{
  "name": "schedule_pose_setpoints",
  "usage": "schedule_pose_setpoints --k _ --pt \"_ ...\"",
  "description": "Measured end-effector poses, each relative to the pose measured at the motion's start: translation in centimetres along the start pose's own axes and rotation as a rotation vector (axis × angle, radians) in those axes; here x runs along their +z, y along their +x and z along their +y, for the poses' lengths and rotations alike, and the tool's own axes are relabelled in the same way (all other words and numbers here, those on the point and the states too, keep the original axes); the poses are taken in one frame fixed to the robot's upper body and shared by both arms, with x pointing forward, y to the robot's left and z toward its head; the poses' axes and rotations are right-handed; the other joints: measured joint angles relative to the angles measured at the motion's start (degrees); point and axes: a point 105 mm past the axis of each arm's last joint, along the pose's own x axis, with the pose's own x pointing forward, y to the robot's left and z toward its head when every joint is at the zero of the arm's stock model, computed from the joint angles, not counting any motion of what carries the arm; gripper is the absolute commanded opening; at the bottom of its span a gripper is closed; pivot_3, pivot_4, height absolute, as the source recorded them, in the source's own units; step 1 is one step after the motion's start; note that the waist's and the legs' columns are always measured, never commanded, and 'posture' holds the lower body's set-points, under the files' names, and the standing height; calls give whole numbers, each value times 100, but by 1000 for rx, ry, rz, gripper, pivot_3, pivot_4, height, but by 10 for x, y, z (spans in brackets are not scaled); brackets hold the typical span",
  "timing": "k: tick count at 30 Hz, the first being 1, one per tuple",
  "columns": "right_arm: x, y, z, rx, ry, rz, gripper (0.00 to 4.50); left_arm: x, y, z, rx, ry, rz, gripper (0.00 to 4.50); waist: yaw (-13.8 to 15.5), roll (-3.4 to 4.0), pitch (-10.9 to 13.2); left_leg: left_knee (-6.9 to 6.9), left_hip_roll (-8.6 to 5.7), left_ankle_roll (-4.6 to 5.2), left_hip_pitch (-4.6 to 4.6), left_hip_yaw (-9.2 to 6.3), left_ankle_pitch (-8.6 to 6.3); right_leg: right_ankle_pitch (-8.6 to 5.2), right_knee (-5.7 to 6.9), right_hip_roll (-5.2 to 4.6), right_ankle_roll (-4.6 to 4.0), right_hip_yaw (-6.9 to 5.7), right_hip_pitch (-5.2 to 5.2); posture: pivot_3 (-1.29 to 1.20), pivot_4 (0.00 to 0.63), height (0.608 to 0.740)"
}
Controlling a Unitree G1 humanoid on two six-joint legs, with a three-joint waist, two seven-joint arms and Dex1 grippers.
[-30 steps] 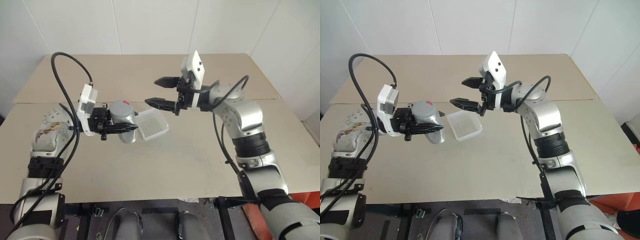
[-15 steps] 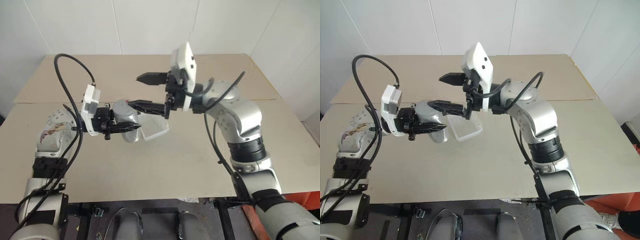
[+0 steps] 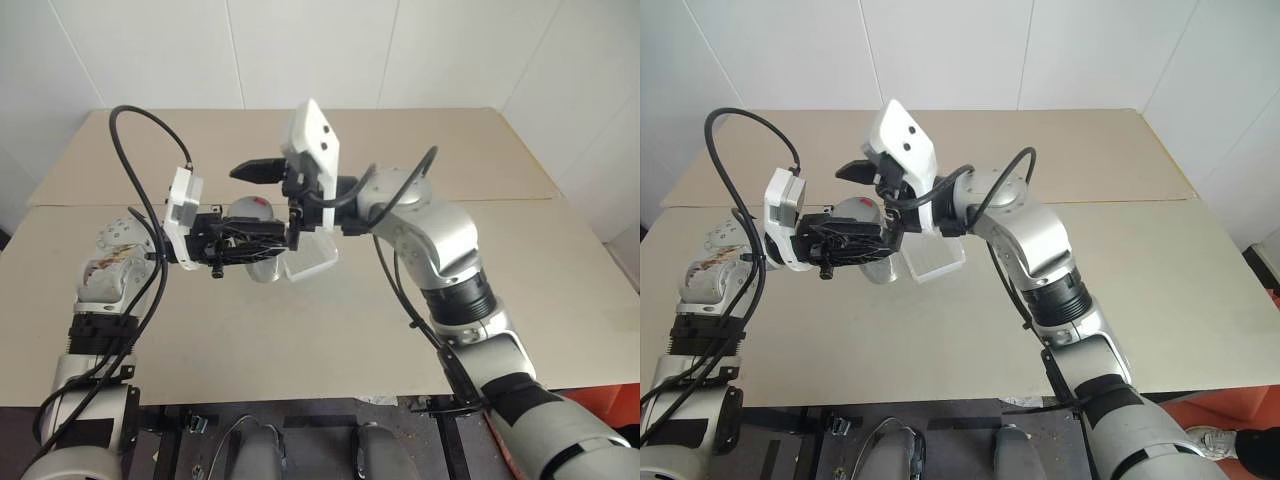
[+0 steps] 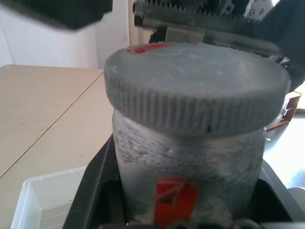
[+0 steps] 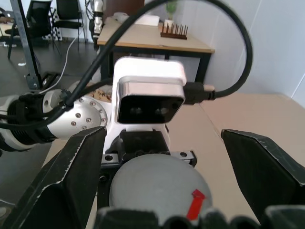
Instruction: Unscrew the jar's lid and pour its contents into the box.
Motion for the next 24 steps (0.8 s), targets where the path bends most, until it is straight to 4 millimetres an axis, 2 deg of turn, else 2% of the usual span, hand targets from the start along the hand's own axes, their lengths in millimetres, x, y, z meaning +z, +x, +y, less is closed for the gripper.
schedule_pose_setpoints --k 6,14,20,24 --pt "-6 -2 -5 -21 1 23 4464 0 -1 0 4 2 3 1942 0 0 0 0 0 0 0 0 0 0 -1 0 0 0 0 0 150 740" --pt "-8 -15 -10 -26 -17 37 4464 -1 -5 2 32 -1 12 1942 0 0 0 0 0 0 0 0 0 0 -1 0 0 0 0 0 150 740" --pt "-13 -32 -11 -41 -20 43 4464 1 -10 3 50 3 24 1942 7 0 0 0 0 0 0 0 0 0 -1 -1 0 0 1 0 150 740" --pt "-14 -50 -25 -126 -15 45 4464 2 -12 2 43 8 21 1942 29 0 0 0 -1 0 0 0 0 0 -2 -1 0 0 1 0 150 740"
